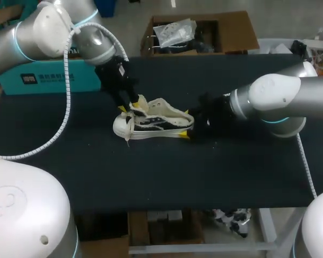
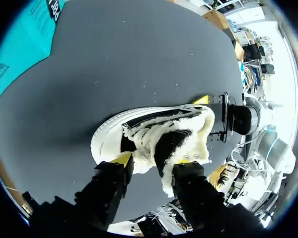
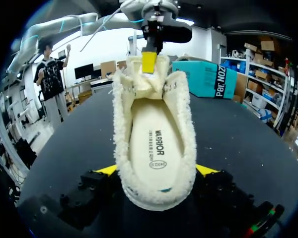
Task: Open the shoe tongue, take the insole out of the shoe, put the insole back into the shoe, and pack the shoe into the shoebox
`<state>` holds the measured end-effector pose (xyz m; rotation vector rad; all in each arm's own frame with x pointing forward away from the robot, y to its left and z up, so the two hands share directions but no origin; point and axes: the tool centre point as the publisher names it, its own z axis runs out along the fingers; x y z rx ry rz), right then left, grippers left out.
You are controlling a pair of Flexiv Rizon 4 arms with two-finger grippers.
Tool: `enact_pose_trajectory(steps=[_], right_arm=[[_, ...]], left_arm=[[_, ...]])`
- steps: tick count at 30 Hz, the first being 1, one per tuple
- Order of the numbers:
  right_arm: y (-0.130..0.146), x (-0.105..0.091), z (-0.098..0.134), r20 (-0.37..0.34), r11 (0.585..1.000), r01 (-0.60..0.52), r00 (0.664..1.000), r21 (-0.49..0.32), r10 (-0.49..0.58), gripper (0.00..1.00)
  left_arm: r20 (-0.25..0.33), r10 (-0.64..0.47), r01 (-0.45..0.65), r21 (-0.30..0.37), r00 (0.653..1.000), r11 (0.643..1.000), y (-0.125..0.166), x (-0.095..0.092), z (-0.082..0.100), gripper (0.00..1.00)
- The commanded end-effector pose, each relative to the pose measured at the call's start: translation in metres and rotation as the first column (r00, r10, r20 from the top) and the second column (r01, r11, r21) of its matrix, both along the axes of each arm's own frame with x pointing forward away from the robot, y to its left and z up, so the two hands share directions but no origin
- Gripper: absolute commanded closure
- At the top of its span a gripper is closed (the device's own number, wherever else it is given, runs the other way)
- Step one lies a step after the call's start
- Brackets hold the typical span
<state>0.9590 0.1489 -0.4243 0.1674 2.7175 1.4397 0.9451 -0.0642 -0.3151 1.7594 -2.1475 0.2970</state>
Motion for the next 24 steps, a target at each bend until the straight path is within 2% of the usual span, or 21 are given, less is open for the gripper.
enact_pose_trajectory(steps=[1,3,4,7,9,11,12,13,24], right_arm=[[0.001,0.005,-0.010,-0.001,1.000,-0.002,1.000,0.004,0.002,1.00],[0.001,0.005,-0.010,-0.001,1.000,-0.002,1.000,0.004,0.002,1.00],[0.001,0.005,-0.010,-0.001,1.000,-0.002,1.000,0.004,0.002,1.00],[0.001,0.005,-0.010,-0.001,1.000,-0.002,1.000,0.004,0.002,1.00],[0.001,0.005,-0.010,-0.001,1.000,-0.002,1.000,0.004,0.002,1.00],[0.001,0.005,-0.010,-0.001,1.000,-0.002,1.000,0.004,0.002,1.00],[0.001,0.005,-0.010,-0.001,1.000,-0.002,1.000,0.004,0.002,1.00],[0.001,0.005,-0.010,-0.001,1.000,-0.002,1.000,0.004,0.002,1.00],[0.001,0.005,-0.010,-0.001,1.000,-0.002,1.000,0.004,0.002,1.00]], left_arm=[[0.114,-0.107,0.104,0.031,0.988,0.994,-0.008,-0.021,0.037,0.00],[0.153,-0.234,0.229,0.050,0.960,0.972,-0.018,-0.028,0.052,0.00],[0.181,-0.264,0.255,0.069,0.947,0.964,-0.022,-0.030,0.058,0.00],[0.222,-0.475,0.456,0.133,0.852,0.880,-0.032,-0.032,0.076,0.00],[0.223,-0.657,0.628,0.192,0.720,0.754,-0.038,-0.031,0.086,0.00],[0.195,-0.875,0.848,0.224,0.443,0.480,-0.038,-0.032,0.093,0.00],[0.202,-0.914,0.887,0.239,0.352,0.395,-0.039,-0.031,0.095,0.00],[0.202,-0.928,0.898,0.257,0.312,0.358,-0.041,-0.029,0.099,0.00],[0.202,-0.928,0.898,0.257,0.312,0.358,-0.041,-0.029,0.099,0.00]])
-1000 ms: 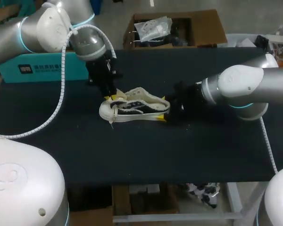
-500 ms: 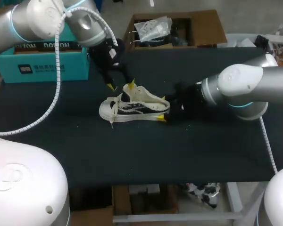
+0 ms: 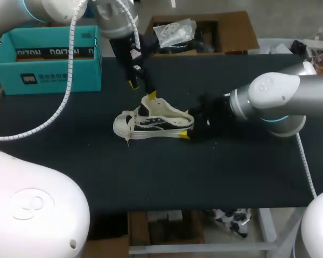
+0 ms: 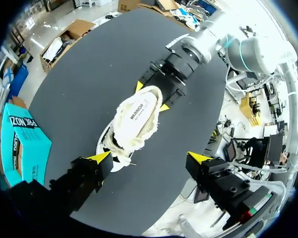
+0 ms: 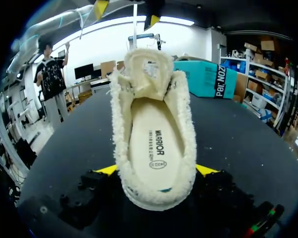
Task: Open the shoe tongue, take the insole out of the shoe, put the insole back into the shoe, and pack the shoe into the shoebox
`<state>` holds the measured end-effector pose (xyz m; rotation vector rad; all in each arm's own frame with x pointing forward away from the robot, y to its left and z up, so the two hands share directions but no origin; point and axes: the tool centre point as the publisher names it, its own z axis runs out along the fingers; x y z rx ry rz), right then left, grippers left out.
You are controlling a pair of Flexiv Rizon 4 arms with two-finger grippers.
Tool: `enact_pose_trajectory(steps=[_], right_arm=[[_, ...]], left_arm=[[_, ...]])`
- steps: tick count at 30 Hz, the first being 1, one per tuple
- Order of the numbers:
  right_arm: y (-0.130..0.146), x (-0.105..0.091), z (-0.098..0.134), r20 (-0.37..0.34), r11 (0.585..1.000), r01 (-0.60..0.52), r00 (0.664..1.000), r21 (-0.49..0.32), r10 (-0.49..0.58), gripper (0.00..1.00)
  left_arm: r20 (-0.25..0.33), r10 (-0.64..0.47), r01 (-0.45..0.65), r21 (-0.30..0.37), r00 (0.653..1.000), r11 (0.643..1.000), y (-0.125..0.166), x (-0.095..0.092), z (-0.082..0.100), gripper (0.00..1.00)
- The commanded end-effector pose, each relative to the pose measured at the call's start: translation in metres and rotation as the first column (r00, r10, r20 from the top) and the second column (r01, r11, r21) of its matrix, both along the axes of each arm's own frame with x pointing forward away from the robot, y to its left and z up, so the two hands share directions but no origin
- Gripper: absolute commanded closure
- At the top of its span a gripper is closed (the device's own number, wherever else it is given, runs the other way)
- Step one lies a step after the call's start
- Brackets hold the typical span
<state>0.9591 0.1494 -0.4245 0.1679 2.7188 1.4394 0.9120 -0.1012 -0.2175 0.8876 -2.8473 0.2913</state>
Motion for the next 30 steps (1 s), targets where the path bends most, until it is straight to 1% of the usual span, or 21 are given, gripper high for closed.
enact_pose_trajectory(steps=[1,2,3,4,5,6,7,8,9,10,12,13,16,19,23,27,30], right_arm=[[0.001,0.005,-0.009,0.000,1.000,-0.002,1.000,0.005,0.002,1.00],[0.001,0.005,-0.009,0.000,1.000,-0.002,1.000,0.005,0.002,1.00],[0.001,0.005,-0.009,0.000,1.000,-0.002,1.000,0.005,0.002,1.00],[0.001,0.005,-0.009,0.000,1.000,-0.002,1.000,0.005,0.002,1.00],[0.001,0.005,-0.009,0.000,1.000,-0.002,1.000,0.005,0.002,1.00],[0.001,0.005,-0.009,0.000,1.000,-0.002,1.000,0.005,0.002,1.00],[0.001,0.005,-0.009,0.000,1.000,-0.002,1.000,0.005,0.002,1.00],[0.001,0.005,-0.009,0.000,1.000,-0.002,1.000,0.005,0.002,1.00],[0.001,0.005,-0.009,0.000,1.000,-0.002,1.000,0.005,0.002,1.00],[0.001,0.005,-0.009,0.000,1.000,-0.002,1.000,0.005,0.002,1.00],[0.001,0.005,-0.009,0.000,1.000,-0.002,1.000,0.005,0.002,1.00],[0.001,0.005,-0.009,0.000,1.000,-0.002,1.000,0.005,0.002,1.00],[0.001,0.005,-0.009,0.000,1.000,-0.002,1.000,0.005,0.002,1.00],[0.001,0.005,-0.009,0.000,1.000,-0.002,1.000,0.005,0.002,1.00],[0.001,0.005,-0.009,0.000,1.000,-0.002,1.000,0.005,0.002,1.00],[0.001,0.005,-0.009,0.000,1.000,-0.002,1.000,0.005,0.002,1.00],[0.001,0.005,-0.009,0.000,1.000,-0.002,1.000,0.005,0.002,1.00]], left_arm=[[0.045,-0.455,0.450,0.095,0.889,0.888,-0.004,0.004,0.001,0.00],[0.009,-0.550,0.547,0.085,0.835,0.833,-0.008,0.012,-0.001,0.00],[0.009,-0.566,0.564,0.078,0.824,0.822,-0.012,0.018,-0.004,0.00],[0.002,-0.559,0.557,0.067,0.829,0.828,-0.016,0.023,-0.006,0.00],[0.013,-0.578,0.575,0.080,0.816,0.814,-0.020,0.024,-0.011,0.00],[0.005,-0.569,0.568,0.057,0.823,0.821,-0.023,0.026,-0.015,0.02],[-0.001,-0.573,0.572,0.050,0.820,0.819,-0.026,0.028,-0.020,0.40],[0.011,-0.570,0.570,0.041,0.821,0.821,-0.028,0.028,-0.025,0.59],[0.009,-0.567,0.567,0.030,0.823,0.823,-0.031,0.030,-0.031,0.96],[0.013,-0.578,0.578,0.012,0.816,0.816,-0.033,0.030,-0.035,1.00],[0.019,-0.584,0.584,0.006,0.812,0.812,-0.035,0.031,-0.042,1.00],[0.021,-0.596,0.597,0.003,0.802,0.803,-0.036,0.032,-0.045,1.00],[0.026,-0.594,0.593,0.022,0.804,0.805,-0.041,0.037,-0.056,1.00],[0.020,-0.609,0.608,0.021,0.793,0.793,-0.044,0.040,-0.067,1.00],[0.002,-0.640,0.640,-0.003,0.768,0.768,-0.044,0.040,-0.082,1.00],[-0.006,-0.644,0.644,0.004,0.765,0.765,-0.044,0.034,-0.097,1.00],[-0.005,-0.660,0.660,0.009,0.751,0.751,-0.044,0.031,-0.109,1.00]])
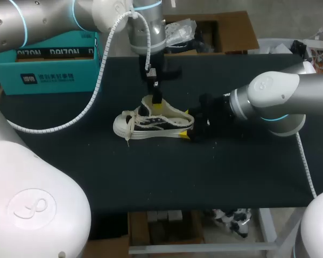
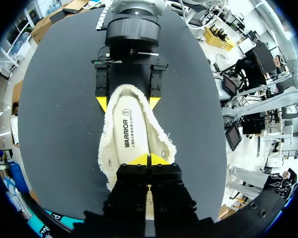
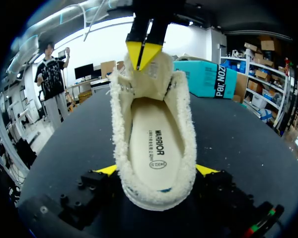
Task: Open the shoe tongue, take the insole out of the shoe, put the insole back into the shoe, and pack the shoe into the shoebox
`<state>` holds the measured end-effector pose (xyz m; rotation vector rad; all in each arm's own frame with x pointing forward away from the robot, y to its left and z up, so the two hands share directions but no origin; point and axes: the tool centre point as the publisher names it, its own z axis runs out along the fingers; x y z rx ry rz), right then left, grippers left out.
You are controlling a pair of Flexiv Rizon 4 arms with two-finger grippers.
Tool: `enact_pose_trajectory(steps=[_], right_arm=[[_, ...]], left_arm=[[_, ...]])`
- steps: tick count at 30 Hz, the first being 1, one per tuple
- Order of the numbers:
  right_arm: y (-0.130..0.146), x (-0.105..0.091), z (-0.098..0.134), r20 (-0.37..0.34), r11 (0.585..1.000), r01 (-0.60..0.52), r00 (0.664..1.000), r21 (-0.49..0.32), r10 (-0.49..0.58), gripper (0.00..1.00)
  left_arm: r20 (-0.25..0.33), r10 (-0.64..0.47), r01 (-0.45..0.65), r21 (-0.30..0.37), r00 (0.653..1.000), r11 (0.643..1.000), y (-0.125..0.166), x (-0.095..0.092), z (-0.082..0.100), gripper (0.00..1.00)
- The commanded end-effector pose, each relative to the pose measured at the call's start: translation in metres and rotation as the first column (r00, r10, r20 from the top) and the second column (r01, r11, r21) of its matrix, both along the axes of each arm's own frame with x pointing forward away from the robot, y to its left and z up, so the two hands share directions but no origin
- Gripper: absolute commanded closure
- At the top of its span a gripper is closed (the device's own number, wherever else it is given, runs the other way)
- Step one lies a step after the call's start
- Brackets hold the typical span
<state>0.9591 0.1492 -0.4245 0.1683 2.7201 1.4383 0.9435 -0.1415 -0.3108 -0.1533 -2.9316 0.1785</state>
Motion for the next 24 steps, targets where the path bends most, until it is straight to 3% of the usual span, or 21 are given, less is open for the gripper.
enact_pose_trajectory(steps=[1,15,24], right_arm=[[0.001,0.005,-0.009,0.001,1.000,-0.002,1.000,0.006,0.002,1.00],[0.001,0.005,-0.009,0.001,1.000,-0.002,1.000,0.006,0.002,1.00],[0.001,0.005,-0.009,0.001,1.000,-0.002,1.000,0.006,0.002,1.00]], left_arm=[[-0.002,-0.016,0.016,-0.001,1.000,1.000,-0.003,-0.002,-0.018,1.00],[-0.023,-0.062,0.063,0.018,0.998,0.998,0.005,-0.020,-0.053,1.00],[0.010,-0.015,0.014,0.039,1.000,0.999,0.006,-0.019,-0.071,1.00]])
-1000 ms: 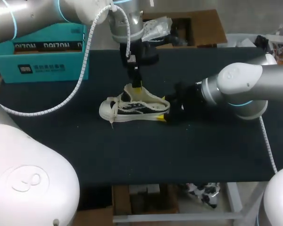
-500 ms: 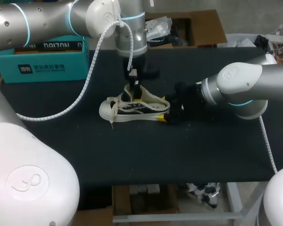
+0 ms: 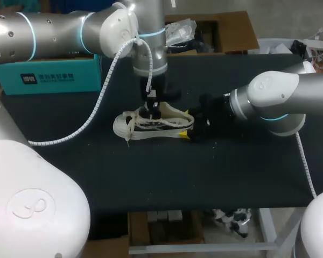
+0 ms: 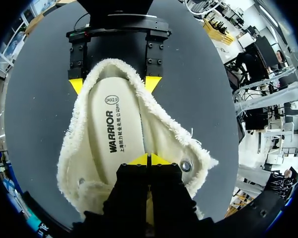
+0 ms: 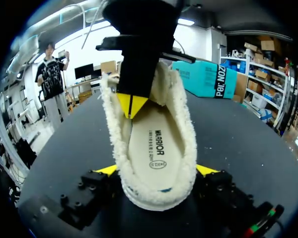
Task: Open the shoe tongue, take the insole out of the shoe, put the insole back into the shoe, and pack the shoe into the shoebox
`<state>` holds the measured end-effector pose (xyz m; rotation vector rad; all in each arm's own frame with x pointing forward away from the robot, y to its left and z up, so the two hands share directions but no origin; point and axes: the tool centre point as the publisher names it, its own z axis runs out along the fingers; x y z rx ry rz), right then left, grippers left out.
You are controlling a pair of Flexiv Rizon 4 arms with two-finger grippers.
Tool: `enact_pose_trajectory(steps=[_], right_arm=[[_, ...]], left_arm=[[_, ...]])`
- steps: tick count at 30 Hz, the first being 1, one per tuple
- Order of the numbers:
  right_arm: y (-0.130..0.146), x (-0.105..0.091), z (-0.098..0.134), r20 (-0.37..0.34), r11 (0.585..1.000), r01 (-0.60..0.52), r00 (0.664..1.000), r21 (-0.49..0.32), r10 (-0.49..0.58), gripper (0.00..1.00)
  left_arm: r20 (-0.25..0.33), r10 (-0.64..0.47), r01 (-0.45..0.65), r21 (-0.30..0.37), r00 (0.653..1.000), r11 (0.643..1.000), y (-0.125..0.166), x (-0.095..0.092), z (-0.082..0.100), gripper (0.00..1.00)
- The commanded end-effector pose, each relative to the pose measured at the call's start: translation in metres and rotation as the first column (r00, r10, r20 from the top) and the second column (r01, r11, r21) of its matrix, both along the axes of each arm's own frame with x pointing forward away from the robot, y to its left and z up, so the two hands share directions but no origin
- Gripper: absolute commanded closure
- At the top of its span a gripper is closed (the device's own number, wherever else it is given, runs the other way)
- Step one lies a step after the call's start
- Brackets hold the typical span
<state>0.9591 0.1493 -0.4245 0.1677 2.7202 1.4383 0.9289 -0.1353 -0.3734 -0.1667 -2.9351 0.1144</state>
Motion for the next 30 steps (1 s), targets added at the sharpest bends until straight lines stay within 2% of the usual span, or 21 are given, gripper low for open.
enact_pose_trajectory(steps=[1,9,11,12,13,15,19,23,30], right_arm=[[0.001,0.005,-0.009,0.001,1.000,-0.001,1.000,0.006,0.001,1.00],[0.001,0.005,-0.009,0.001,1.000,-0.001,1.000,0.006,0.001,1.00],[0.001,0.005,-0.009,0.001,1.000,-0.001,1.000,0.006,0.001,1.00],[0.001,0.005,-0.009,0.001,1.000,-0.001,1.000,0.006,0.001,1.00],[0.001,0.005,-0.009,0.001,1.000,-0.001,1.000,0.006,0.001,1.00],[0.001,0.005,-0.009,0.001,1.000,-0.001,1.000,0.006,0.001,1.00],[0.001,0.005,-0.009,0.001,1.000,-0.001,1.000,0.006,0.001,1.00],[0.001,0.005,-0.009,0.001,1.000,-0.001,1.000,0.006,0.001,1.00],[0.001,0.005,-0.009,0.001,1.000,-0.001,1.000,0.006,0.001,1.00]], left_arm=[[0.005,-0.001,0.001,-0.005,1.000,1.000,0.000,-0.005,-0.010,1.00],[0.080,0.022,-0.019,-0.038,0.997,0.999,0.001,-0.012,-0.019,1.00],[0.085,0.020,-0.016,-0.039,0.996,0.999,0.001,-0.013,-0.021,0.91],[0.091,0.020,-0.017,-0.035,0.996,0.999,0.000,-0.013,-0.022,0.83],[0.095,0.023,-0.020,-0.032,0.995,0.999,0.000,-0.012,-0.023,0.71],[0.102,0.025,-0.022,-0.029,0.994,0.999,-0.001,-0.011,-0.026,0.66],[0.129,0.043,-0.041,-0.017,0.991,0.999,-0.003,-0.005,-0.032,0.63],[0.155,0.062,-0.060,-0.018,0.986,0.998,-0.006,0.004,-0.041,0.64],[0.224,0.087,-0.089,-0.001,0.971,0.996,-0.005,0.026,-0.071,0.61]])
